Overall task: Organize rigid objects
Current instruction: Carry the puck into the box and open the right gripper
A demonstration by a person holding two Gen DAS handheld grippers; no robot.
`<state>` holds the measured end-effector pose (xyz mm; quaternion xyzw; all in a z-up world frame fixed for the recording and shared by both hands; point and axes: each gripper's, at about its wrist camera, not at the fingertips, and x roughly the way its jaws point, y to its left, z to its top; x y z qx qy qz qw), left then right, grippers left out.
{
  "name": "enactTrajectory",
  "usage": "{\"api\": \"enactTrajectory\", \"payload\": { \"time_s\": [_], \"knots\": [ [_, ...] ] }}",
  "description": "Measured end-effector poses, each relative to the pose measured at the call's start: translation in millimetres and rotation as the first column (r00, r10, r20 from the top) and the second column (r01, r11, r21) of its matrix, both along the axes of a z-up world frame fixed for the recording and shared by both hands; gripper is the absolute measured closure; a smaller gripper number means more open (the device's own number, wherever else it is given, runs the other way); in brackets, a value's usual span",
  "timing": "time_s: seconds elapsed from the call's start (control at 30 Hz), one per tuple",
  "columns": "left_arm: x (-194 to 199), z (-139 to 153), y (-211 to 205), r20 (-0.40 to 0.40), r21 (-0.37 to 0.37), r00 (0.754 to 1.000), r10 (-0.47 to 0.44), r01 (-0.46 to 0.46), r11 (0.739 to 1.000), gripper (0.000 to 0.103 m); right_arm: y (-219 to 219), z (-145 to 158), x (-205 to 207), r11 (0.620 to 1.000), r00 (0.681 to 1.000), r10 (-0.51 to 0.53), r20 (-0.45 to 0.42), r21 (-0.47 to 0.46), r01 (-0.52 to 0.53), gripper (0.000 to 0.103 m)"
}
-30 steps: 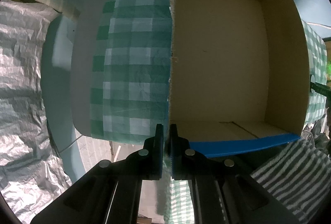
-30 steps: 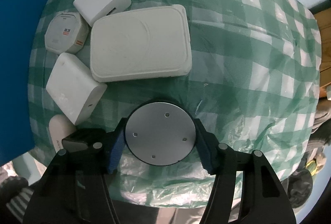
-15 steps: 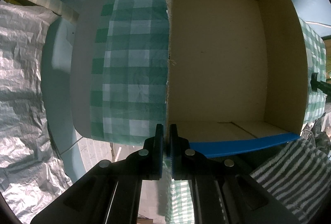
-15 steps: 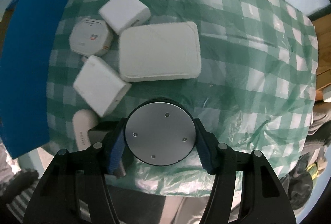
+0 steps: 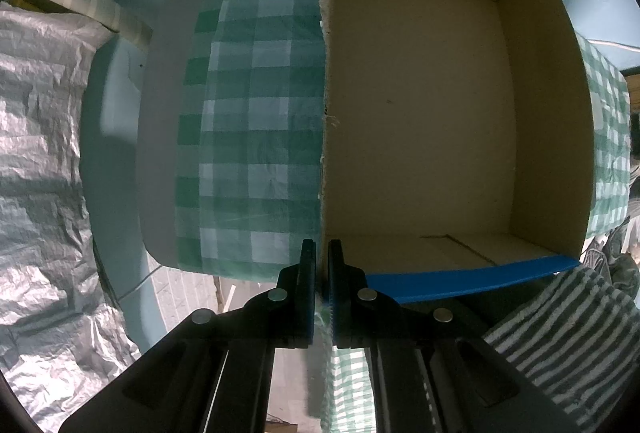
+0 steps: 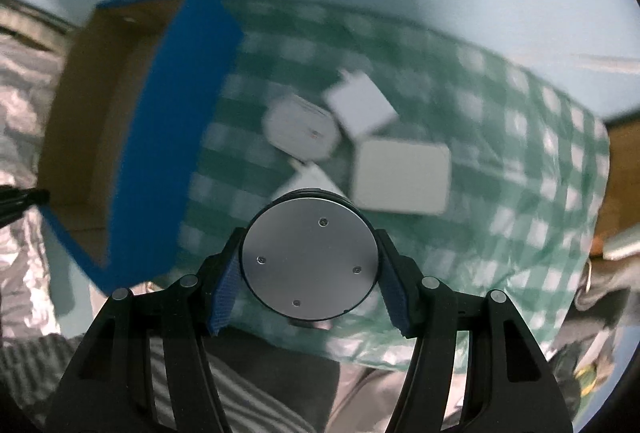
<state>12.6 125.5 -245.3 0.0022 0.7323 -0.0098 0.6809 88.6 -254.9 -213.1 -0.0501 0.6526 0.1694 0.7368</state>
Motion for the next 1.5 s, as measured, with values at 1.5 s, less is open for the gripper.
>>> {"api": "enactTrajectory", "payload": {
  "time_s": [1.5],
  "knots": [
    [-9.4, -8.0, -4.8, -0.048, -0.009, 0.999, 0.012, -0.012, 1.000, 0.097, 178.0, -29.7, -11.6, 0.883, 0.882, 0.467, -0.060, -0.029, -0.469, 0.041]
  ]
}}
